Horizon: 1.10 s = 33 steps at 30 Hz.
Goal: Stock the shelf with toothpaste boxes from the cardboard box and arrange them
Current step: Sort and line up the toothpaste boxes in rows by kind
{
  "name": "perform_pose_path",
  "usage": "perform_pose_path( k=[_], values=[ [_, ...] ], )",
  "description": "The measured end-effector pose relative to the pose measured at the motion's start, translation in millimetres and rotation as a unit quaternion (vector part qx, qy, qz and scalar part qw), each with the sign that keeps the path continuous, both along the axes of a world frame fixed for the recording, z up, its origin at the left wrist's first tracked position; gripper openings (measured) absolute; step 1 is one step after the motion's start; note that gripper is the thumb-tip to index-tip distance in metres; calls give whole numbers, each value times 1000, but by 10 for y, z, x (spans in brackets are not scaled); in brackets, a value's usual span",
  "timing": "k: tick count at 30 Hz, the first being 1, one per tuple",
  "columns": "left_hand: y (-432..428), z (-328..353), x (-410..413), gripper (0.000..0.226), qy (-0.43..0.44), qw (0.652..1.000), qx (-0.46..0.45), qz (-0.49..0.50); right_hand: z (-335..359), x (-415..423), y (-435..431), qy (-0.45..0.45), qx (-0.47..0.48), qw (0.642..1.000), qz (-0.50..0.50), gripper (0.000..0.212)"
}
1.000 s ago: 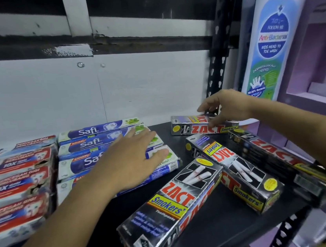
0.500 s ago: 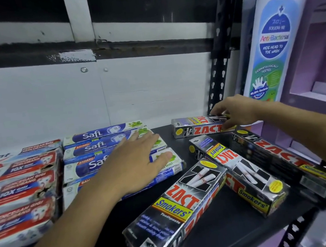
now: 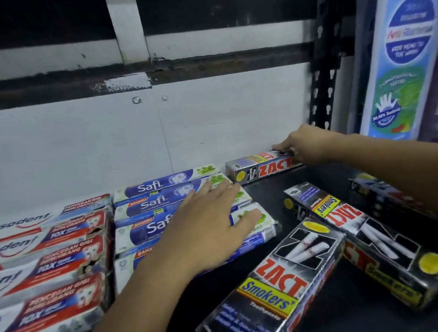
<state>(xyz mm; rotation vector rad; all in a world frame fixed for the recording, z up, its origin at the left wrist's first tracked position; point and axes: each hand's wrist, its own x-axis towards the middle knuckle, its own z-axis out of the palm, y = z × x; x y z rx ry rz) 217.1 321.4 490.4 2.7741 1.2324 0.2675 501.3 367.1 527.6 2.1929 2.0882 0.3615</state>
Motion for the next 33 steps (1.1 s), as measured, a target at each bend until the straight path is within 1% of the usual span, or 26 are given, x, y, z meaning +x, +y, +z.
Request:
perform_pose_path(
  k=[8, 14, 19, 26, 33],
  values=[
    [-9, 10, 5, 70, 4, 1000, -3, 1, -71, -23, 89, 16, 19, 1000, 2, 55],
    [-17, 23, 11, 69, 6, 1000, -5, 2, -86, 8, 137, 16, 22, 1000, 11, 52],
    [-31, 35, 12, 69, 6, 1000, -1, -2, -89, 36, 165, 9, 10, 1000, 18, 52],
    [-49, 45, 19, 69, 2, 1000, -4, 1, -79, 52, 133, -1, 19, 999, 29, 49],
    [-32, 37, 10, 69, 7, 1000, -5, 0, -61, 55, 115, 4, 3, 1000, 28, 51]
  ],
)
